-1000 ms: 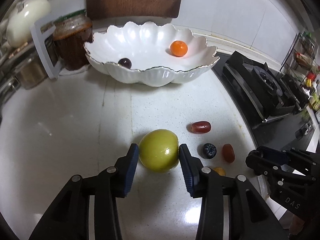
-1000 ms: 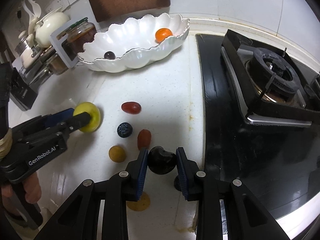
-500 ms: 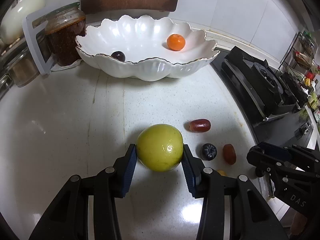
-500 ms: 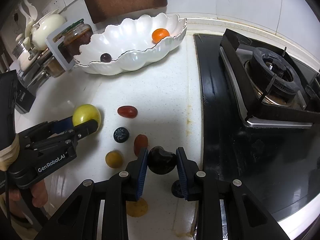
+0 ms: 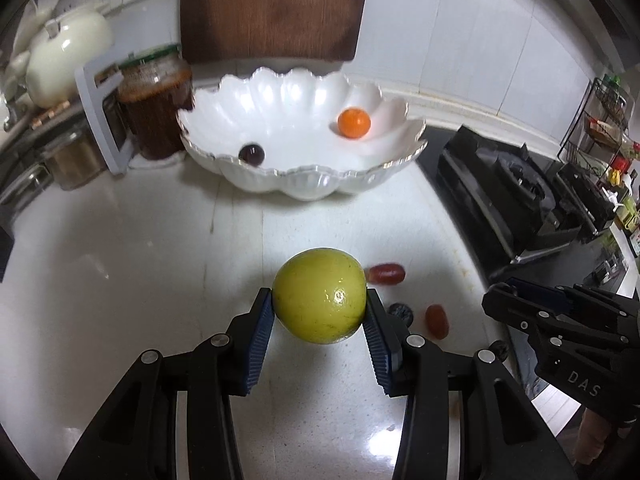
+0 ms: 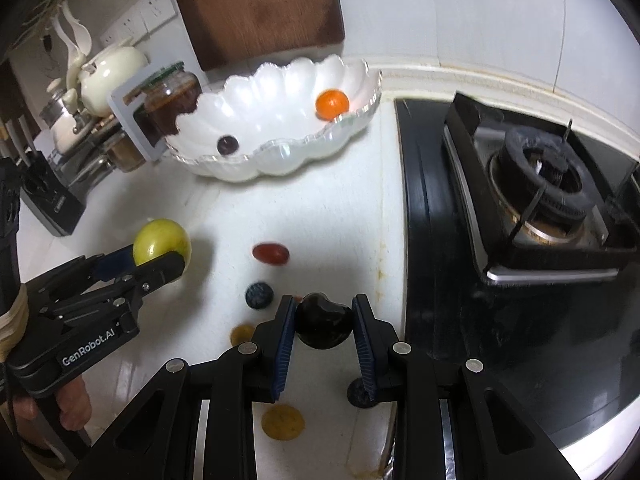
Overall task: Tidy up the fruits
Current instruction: 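Lift and carry the pear and grape in both tools over the white bowl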
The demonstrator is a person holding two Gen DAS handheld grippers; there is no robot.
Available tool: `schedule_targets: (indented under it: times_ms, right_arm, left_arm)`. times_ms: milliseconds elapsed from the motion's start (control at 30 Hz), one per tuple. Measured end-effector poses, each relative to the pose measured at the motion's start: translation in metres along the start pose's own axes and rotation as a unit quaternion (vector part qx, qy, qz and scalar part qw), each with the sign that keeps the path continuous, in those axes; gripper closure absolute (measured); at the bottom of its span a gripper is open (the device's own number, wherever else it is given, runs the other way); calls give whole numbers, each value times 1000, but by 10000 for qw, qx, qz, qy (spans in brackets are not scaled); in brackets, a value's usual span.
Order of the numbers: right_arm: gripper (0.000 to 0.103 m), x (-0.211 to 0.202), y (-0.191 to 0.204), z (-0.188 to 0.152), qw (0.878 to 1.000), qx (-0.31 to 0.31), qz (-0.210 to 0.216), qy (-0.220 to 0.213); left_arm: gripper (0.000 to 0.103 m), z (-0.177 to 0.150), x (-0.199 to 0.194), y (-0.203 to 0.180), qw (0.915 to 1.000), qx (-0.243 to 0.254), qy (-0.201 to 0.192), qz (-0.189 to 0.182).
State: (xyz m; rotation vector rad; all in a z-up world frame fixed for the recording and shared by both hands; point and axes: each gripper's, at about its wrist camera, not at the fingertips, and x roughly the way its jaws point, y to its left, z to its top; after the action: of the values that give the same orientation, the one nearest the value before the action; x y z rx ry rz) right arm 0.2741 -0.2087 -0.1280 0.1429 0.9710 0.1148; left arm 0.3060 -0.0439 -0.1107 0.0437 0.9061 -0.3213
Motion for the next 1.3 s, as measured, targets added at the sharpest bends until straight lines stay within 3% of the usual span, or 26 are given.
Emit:
schedule_targets:
  times_ms: [767,1067,1300]
  right_arm:
    - [73,-43,13,66,9919,-283,211,-1217]
    - [73,-44,20,102,9879,-384,261,-1482]
    - [73,-29,23,132,9882,-416,263,-1454]
  left_arm:
    - [59,55,-65,-1,9913,-1,-1215,504]
    - [59,81,-65,3,9887,-18,-1374,599]
    - [59,104,-56,7,9888,-3,-1361,614]
